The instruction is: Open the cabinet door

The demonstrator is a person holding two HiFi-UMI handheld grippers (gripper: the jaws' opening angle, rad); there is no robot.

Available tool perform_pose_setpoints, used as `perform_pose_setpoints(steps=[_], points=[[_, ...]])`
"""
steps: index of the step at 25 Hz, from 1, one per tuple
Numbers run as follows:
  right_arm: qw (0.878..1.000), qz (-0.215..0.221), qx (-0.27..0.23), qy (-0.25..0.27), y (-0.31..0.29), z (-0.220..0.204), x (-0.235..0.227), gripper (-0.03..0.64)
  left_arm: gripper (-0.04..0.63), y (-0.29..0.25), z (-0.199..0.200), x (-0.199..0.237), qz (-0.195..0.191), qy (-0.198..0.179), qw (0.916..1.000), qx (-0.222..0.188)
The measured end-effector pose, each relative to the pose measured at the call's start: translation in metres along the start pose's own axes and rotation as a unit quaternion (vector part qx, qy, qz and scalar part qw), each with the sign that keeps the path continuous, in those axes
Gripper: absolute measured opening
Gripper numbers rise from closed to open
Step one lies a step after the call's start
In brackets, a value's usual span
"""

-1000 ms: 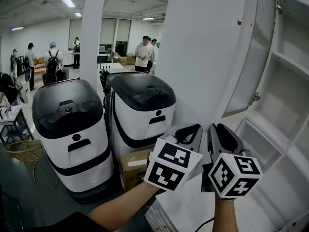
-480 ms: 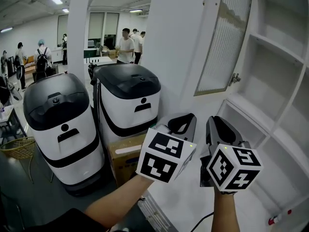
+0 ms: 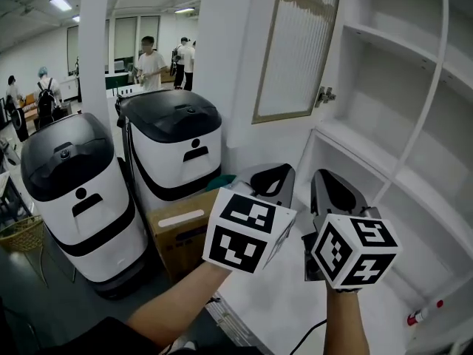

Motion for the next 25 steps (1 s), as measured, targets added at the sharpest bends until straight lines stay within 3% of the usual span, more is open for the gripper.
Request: perform_pose_setpoints(steps=[25], points=[[1.000,0.003,0.005,-0.007,0.006,-0.010,-0.019,0.024,0.012,-0.012,-0.006,-0.018,0.003,-0.010,0.9998,0.016]])
Point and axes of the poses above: the fingertips, and each gripper's own axes: y backward along the fingers, x to its left, z out of its top, the point moved 8 cm from there along y, backward along the fingers, and after that the axes turned 2 degrees about -z, right-handed, at the moved point
